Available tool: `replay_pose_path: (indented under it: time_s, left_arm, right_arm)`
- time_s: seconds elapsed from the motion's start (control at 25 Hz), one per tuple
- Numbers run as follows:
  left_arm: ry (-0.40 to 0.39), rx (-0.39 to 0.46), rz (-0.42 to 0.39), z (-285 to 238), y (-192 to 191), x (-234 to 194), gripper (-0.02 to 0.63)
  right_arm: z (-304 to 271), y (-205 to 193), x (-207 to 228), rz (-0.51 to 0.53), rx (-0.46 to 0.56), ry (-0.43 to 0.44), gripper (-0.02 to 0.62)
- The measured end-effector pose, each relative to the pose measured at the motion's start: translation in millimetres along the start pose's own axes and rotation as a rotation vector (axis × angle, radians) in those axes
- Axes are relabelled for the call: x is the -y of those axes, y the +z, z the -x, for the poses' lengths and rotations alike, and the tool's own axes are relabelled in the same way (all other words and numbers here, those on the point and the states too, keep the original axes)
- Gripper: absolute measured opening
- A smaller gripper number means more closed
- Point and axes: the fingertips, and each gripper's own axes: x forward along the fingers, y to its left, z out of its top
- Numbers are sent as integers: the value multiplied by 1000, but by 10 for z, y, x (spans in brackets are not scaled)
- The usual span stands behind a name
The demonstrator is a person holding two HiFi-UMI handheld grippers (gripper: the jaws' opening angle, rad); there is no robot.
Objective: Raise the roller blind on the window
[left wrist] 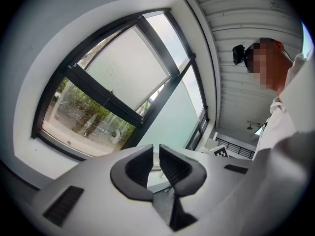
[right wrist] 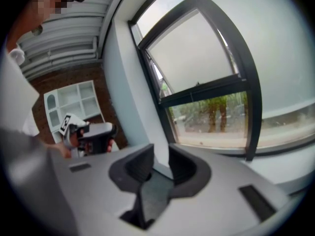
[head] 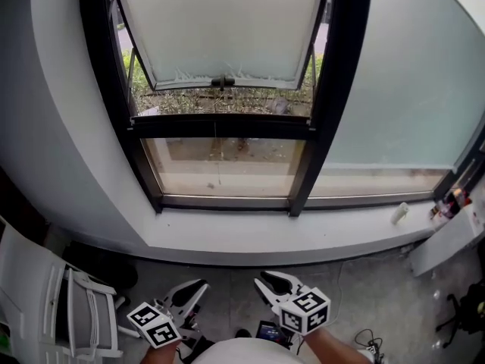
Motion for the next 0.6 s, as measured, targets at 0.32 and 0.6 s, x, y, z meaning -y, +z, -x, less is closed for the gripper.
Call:
replay_pose_path:
  time_s: [0.32, 0.6]
  left_arm:
    - [1, 6, -10, -164, 106, -152, 40]
    - [-36, 0, -14, -388, 360, -533, 40]
  right_arm:
    - [-172, 53, 137, 11, -27, 13, 84]
    - [-563, 188, 293, 2, -27, -14, 84]
